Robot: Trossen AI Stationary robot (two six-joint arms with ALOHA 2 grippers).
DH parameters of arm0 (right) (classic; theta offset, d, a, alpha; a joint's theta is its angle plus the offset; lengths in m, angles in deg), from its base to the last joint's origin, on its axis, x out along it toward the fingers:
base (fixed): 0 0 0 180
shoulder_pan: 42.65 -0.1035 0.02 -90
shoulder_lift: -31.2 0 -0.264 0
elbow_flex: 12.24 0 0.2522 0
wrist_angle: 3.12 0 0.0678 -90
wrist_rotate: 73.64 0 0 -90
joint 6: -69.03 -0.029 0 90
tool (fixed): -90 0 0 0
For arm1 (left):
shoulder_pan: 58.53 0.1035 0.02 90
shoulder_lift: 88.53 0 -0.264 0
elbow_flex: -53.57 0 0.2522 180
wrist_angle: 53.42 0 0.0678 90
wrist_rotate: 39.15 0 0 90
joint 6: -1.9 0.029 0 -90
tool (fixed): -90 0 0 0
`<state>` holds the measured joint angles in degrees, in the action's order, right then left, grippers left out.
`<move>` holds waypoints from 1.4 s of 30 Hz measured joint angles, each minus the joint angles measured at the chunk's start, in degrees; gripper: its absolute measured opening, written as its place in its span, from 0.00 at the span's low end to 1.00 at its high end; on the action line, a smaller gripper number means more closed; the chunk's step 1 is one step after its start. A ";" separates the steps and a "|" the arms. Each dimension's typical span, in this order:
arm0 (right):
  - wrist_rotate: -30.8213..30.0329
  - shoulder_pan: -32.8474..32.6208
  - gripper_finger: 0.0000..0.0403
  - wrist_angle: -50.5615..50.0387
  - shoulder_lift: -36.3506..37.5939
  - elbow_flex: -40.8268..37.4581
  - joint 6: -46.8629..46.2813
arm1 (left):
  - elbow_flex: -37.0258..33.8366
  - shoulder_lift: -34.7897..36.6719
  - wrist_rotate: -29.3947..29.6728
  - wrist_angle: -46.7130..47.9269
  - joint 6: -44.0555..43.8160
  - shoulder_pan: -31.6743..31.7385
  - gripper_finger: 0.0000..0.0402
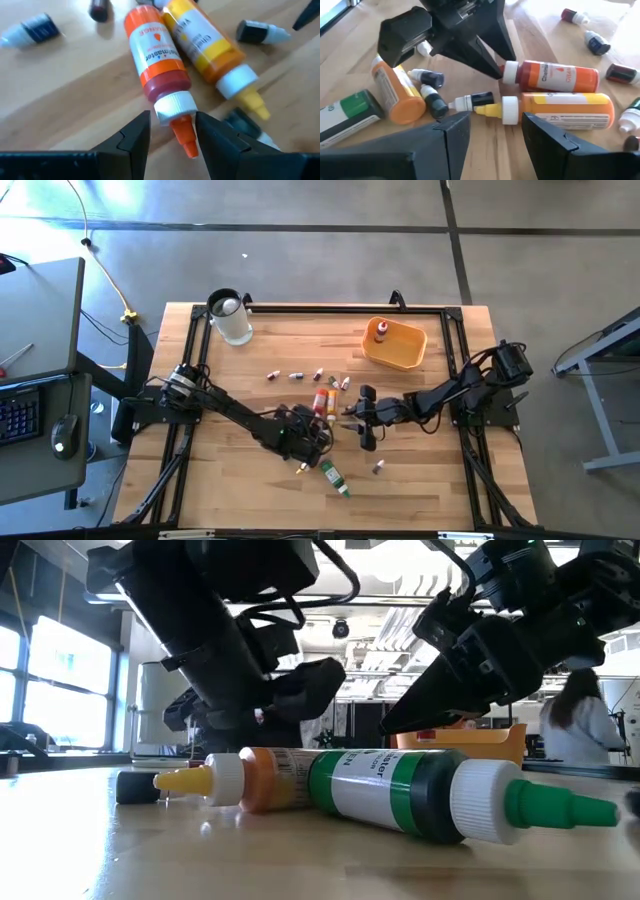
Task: Pick & Place food coloring
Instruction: Put the large orange food coloring bottle into the yellow bin
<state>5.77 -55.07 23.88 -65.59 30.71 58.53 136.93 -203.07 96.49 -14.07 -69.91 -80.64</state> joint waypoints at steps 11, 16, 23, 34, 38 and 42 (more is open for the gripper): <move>-0.18 0.02 0.43 0.02 0.00 0.00 0.00 | 0.00 0.00 4.52 1.01 0.74 0.48 0.38; -0.18 0.02 0.43 0.02 0.00 0.00 0.00 | 0.00 0.00 2.84 0.46 0.93 2.42 0.38; -0.17 0.02 0.43 0.02 0.00 0.00 0.20 | 0.00 0.00 -0.53 0.34 1.07 3.44 0.38; -0.16 0.02 0.43 0.00 0.00 0.00 0.21 | 0.00 0.00 -1.63 0.84 2.61 3.41 0.27; -0.16 0.02 0.43 0.00 0.00 0.00 0.21 | 0.00 0.00 -1.57 0.86 3.69 3.41 0.24; -0.16 0.02 0.43 0.00 0.00 0.00 0.22 | -0.02 0.52 -2.48 1.31 6.48 3.37 0.24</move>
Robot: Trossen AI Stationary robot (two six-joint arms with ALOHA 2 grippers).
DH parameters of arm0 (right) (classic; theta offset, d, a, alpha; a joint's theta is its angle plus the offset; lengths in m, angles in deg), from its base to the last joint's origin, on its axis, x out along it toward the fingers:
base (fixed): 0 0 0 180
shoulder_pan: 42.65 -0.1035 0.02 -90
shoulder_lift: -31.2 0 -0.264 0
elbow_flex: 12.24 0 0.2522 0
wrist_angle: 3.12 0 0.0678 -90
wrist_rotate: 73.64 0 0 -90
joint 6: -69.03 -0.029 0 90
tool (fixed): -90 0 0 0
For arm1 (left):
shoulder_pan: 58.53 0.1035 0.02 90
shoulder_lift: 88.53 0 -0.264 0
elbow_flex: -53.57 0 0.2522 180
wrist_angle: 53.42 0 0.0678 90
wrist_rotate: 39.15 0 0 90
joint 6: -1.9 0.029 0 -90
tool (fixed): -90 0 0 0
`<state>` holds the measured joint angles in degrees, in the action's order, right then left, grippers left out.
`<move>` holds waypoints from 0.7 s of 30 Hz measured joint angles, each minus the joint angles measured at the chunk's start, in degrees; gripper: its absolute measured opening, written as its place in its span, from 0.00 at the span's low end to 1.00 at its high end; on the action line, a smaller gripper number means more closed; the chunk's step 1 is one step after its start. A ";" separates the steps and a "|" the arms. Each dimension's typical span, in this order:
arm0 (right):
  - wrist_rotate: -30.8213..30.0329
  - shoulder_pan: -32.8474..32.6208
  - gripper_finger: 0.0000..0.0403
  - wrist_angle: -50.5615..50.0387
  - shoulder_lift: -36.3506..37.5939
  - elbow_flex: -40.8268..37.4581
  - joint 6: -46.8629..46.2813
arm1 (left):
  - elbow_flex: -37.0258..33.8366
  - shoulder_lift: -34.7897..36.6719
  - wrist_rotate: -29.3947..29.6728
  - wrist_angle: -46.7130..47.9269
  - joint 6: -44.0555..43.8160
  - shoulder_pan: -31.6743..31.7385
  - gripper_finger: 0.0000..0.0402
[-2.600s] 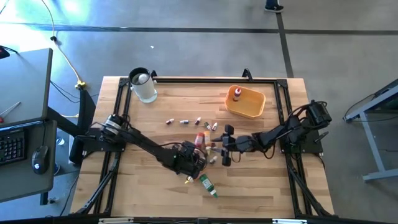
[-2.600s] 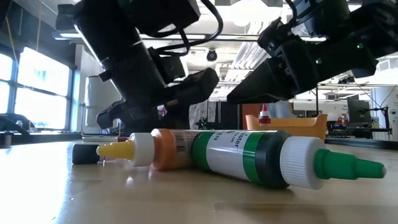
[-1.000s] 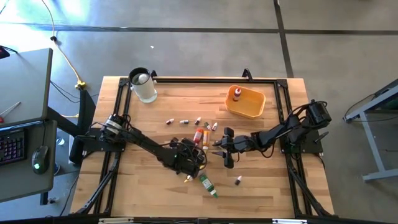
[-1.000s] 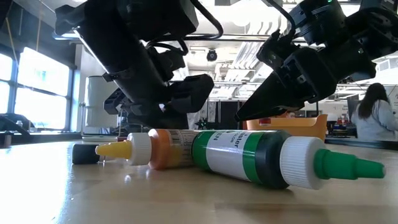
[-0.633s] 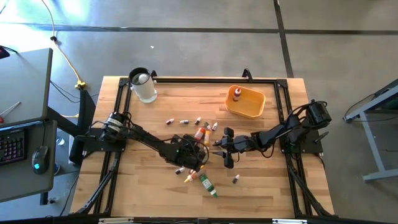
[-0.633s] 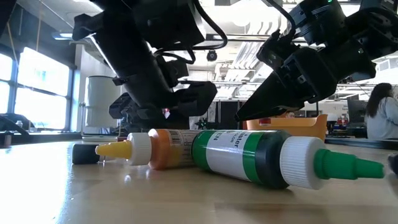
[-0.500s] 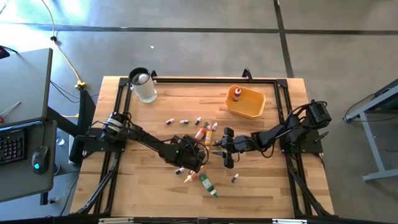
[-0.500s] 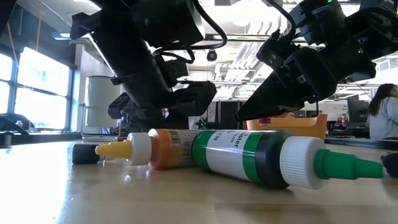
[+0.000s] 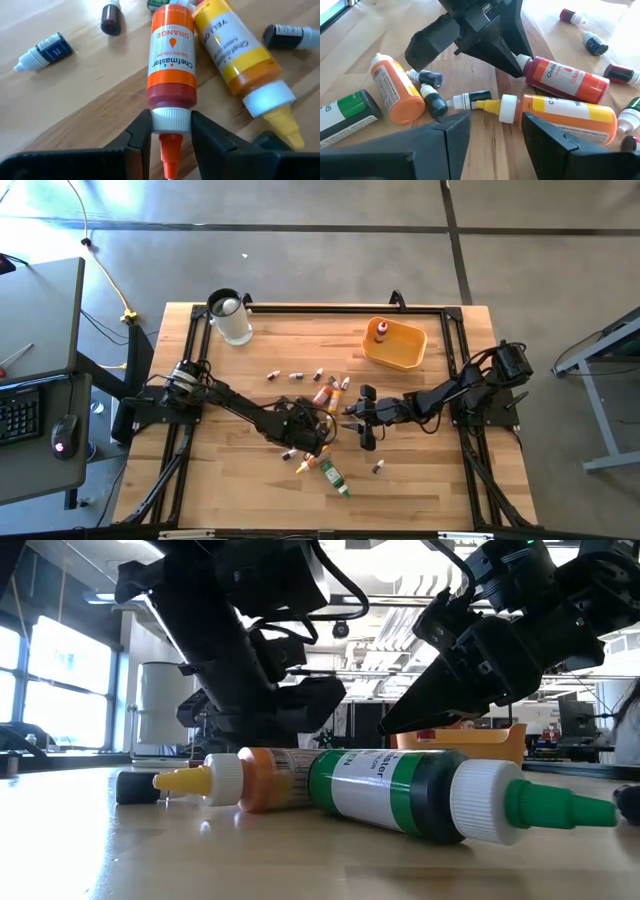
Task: Pick & Place food coloring
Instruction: Put the large orange food coloring bottle into the yellow bin
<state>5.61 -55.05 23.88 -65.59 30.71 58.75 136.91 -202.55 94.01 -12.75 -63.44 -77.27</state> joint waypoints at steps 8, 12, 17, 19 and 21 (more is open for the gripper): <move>-1.00 -0.02 0.43 0.73 0.00 0.00 0.24 | 0.06 7.30 -9.64 0.07 12.29 0.00 0.23; -2.23 0.00 0.43 1.32 0.00 0.00 0.26 | 0.06 10.29 -15.96 0.32 18.41 0.04 0.23; -2.75 -0.02 0.43 2.89 0.00 0.00 0.26 | 0.04 10.89 -19.36 -0.16 22.42 0.04 0.23; -2.48 -0.02 0.43 3.92 0.00 0.00 0.26 | 0.02 10.89 -19.48 -0.63 23.34 0.04 0.23; -2.40 -0.02 0.43 4.22 0.00 0.00 0.26 | 0.02 10.89 -19.20 -1.12 23.84 0.04 0.23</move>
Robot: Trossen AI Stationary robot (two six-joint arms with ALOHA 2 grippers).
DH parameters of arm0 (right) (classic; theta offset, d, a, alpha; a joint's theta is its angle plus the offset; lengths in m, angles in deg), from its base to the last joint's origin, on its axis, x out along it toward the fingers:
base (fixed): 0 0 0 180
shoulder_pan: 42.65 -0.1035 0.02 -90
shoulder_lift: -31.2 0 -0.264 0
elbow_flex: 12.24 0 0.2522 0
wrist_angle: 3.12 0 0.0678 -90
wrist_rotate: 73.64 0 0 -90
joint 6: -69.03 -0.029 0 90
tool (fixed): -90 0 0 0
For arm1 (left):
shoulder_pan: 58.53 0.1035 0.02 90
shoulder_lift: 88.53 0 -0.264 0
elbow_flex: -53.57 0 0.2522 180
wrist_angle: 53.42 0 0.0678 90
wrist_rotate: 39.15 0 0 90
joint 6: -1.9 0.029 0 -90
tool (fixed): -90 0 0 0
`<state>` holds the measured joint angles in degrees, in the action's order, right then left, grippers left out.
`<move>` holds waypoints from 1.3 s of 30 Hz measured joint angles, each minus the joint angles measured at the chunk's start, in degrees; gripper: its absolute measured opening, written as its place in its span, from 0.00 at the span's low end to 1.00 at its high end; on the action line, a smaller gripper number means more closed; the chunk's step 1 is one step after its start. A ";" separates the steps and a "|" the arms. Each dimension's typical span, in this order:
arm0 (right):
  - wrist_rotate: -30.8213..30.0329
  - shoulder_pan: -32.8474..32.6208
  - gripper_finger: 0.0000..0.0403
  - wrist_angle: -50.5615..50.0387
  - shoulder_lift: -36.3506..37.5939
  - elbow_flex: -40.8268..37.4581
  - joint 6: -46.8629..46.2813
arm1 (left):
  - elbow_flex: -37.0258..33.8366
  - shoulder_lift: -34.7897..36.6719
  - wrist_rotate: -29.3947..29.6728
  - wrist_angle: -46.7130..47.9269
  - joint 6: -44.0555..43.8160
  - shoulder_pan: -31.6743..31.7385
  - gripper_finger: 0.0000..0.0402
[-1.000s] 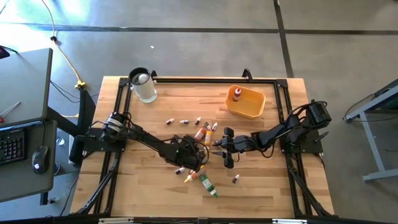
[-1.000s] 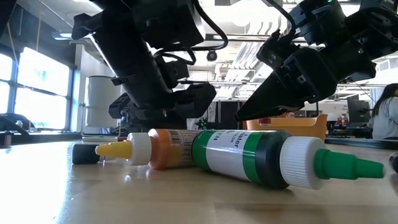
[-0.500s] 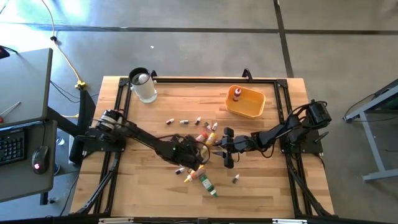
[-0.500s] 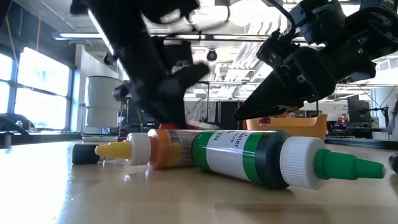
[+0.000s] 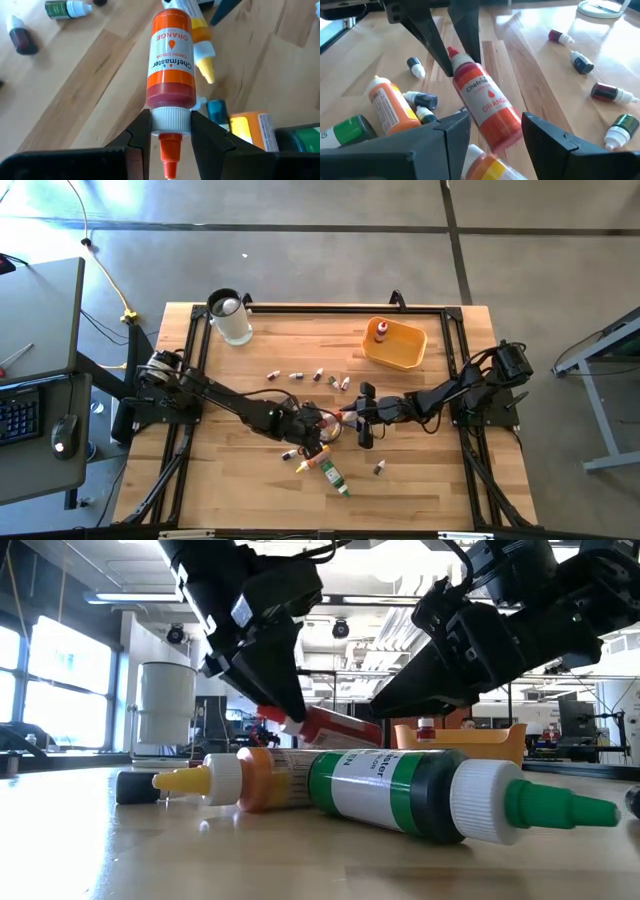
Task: Pick & Place food coloring
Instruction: Put the large orange food coloring bottle into the yellow bin
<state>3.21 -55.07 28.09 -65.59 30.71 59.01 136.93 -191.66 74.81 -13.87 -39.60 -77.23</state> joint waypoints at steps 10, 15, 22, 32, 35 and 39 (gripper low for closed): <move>0.38 -0.04 0.43 -1.29 0.00 0.00 -0.05 | 4.68 0.81 2.06 -1.45 7.58 -0.01 0.23; 0.46 -0.02 0.43 -1.40 0.00 0.00 -0.02 | 6.89 0.81 2.93 -1.79 9.90 0.00 0.23; 0.09 0.02 0.43 -1.29 0.00 0.00 -0.02 | 6.93 0.81 2.84 -1.32 9.82 -0.02 0.23; -0.31 0.00 0.43 -4.21 3.54 0.01 5.07 | 6.95 0.81 4.67 -1.21 10.21 0.00 0.23; -0.26 0.00 0.43 -10.93 10.02 0.00 6.17 | 6.95 0.81 4.67 -1.08 10.19 0.06 0.23; -0.61 0.02 0.43 -23.58 22.63 0.00 6.15 | 6.95 0.81 4.72 -1.12 10.39 1.60 0.23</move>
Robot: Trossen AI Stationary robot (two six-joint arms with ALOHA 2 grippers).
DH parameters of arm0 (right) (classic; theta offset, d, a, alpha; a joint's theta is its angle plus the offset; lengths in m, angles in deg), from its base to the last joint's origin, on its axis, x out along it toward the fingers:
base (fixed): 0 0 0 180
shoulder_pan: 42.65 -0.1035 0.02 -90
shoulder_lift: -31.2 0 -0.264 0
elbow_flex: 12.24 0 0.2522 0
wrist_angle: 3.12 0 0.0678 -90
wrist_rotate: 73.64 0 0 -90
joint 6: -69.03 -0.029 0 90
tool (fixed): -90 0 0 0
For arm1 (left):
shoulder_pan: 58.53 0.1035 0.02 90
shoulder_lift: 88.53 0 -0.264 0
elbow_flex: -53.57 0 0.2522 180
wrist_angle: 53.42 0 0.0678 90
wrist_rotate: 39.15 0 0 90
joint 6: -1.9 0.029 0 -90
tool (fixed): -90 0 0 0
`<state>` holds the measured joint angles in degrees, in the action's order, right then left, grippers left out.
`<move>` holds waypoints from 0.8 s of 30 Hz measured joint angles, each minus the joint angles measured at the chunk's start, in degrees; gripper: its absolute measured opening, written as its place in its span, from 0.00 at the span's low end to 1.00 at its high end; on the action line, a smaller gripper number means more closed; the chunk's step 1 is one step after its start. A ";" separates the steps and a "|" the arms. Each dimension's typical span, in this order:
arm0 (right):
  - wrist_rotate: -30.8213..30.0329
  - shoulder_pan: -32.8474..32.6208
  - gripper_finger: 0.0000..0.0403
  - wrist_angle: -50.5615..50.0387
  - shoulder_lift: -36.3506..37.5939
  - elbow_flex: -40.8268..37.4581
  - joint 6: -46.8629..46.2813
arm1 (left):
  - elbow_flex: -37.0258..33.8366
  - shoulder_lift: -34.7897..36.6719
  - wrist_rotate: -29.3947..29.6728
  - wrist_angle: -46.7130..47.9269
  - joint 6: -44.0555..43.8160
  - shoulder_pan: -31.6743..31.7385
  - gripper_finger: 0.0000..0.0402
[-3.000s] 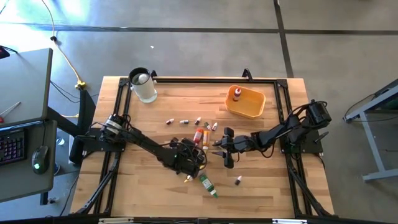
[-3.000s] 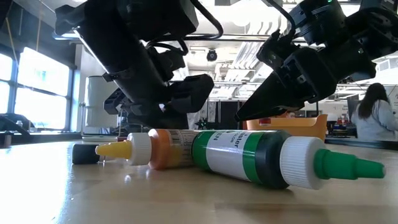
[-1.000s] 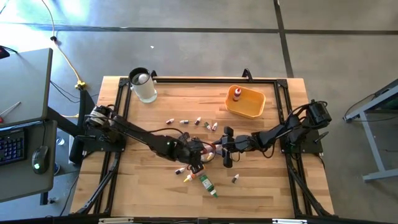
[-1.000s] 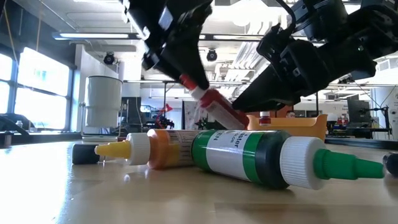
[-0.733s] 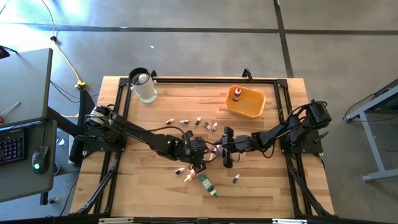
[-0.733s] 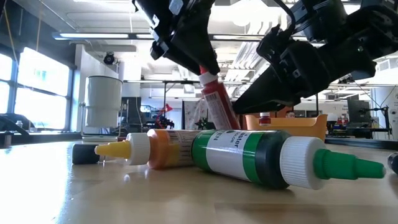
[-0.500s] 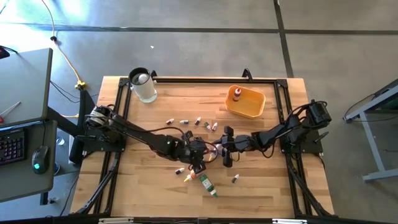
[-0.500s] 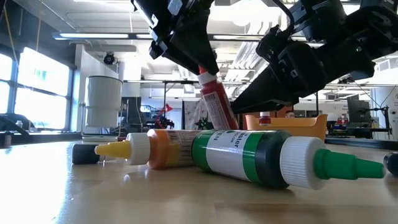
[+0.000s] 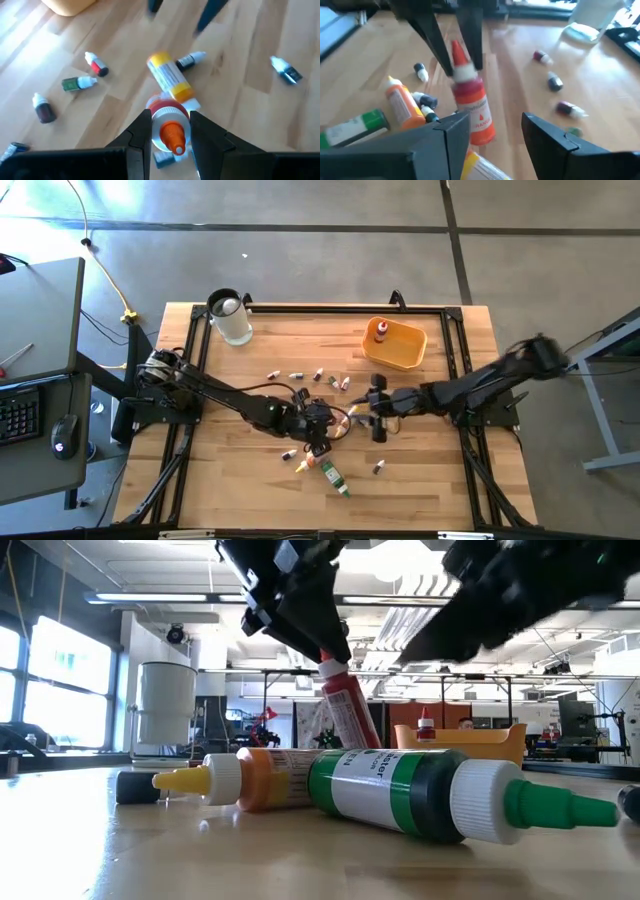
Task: Pick & Place food coloring
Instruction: Put the large orange food coloring bottle into the yellow bin
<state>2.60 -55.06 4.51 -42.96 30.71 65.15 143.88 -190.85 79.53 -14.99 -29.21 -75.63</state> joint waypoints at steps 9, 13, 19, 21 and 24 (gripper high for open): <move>-6.60 -0.13 0.43 -27.41 28.94 0.02 -9.38 | 1.32 -0.05 -10.67 -14.70 17.28 12.10 0.23; -12.26 -0.13 0.43 -37.25 35.27 0.02 -16.65 | 6.88 -1.36 -19.86 -15.63 25.34 19.20 0.23; -17.36 -0.13 0.43 -43.55 35.52 0.00 -20.51 | 19.42 -6.98 -26.23 -6.97 36.98 28.16 0.23; -17.52 -0.12 0.43 -43.49 35.02 0.00 -19.85 | 24.88 -10.03 -27.54 -3.54 39.01 30.15 0.23; -17.41 -0.13 0.43 -43.44 34.27 0.00 -19.58 | 32.05 -14.72 -27.66 2.93 39.77 32.55 0.22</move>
<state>-14.81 -55.18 -38.93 -8.69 30.71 45.58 175.93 -205.56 51.87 -12.06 10.57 -43.08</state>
